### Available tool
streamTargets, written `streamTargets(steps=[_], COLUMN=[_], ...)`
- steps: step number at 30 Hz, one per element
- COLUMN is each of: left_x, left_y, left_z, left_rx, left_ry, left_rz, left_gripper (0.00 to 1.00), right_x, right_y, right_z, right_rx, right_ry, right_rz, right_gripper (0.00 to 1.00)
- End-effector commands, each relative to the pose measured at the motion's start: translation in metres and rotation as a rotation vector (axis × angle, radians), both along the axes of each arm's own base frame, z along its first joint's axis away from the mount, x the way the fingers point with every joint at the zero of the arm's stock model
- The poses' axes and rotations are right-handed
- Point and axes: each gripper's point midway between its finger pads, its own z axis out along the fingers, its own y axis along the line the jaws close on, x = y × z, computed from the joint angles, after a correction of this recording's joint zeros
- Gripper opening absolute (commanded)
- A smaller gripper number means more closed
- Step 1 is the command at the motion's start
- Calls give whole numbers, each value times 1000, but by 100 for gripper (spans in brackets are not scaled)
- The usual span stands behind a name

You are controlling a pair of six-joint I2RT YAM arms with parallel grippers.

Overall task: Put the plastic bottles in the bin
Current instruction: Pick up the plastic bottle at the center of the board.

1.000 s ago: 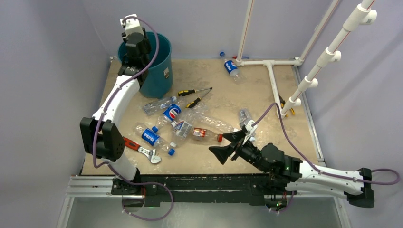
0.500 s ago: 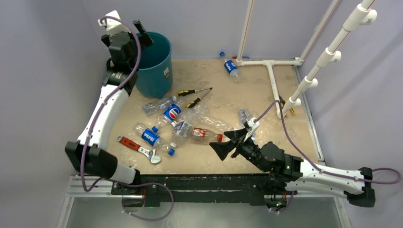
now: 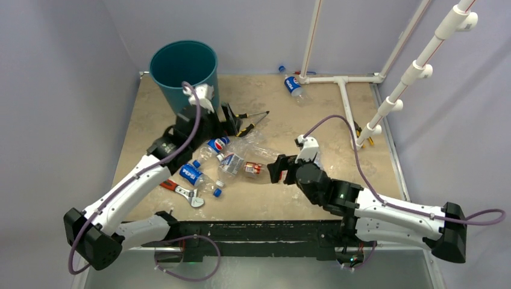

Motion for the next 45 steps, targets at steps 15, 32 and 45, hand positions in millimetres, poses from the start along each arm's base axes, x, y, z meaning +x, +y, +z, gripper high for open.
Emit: streamTargets(steps=[15, 32, 45], left_x=[-87, -87, -91], left_y=[18, 19, 18], left_z=[-79, -88, -92], left_rx=[-99, -95, -107], left_ry=[100, 96, 112], left_rz=[-31, -26, -38], left_gripper=[93, 93, 92], right_x=[59, 87, 90], right_y=[-131, -151, -144], right_z=[-39, -96, -125], right_rx=[57, -49, -93], right_ry=[157, 282, 372], right_rz=[-566, -616, -557], right_gripper=[86, 80, 81])
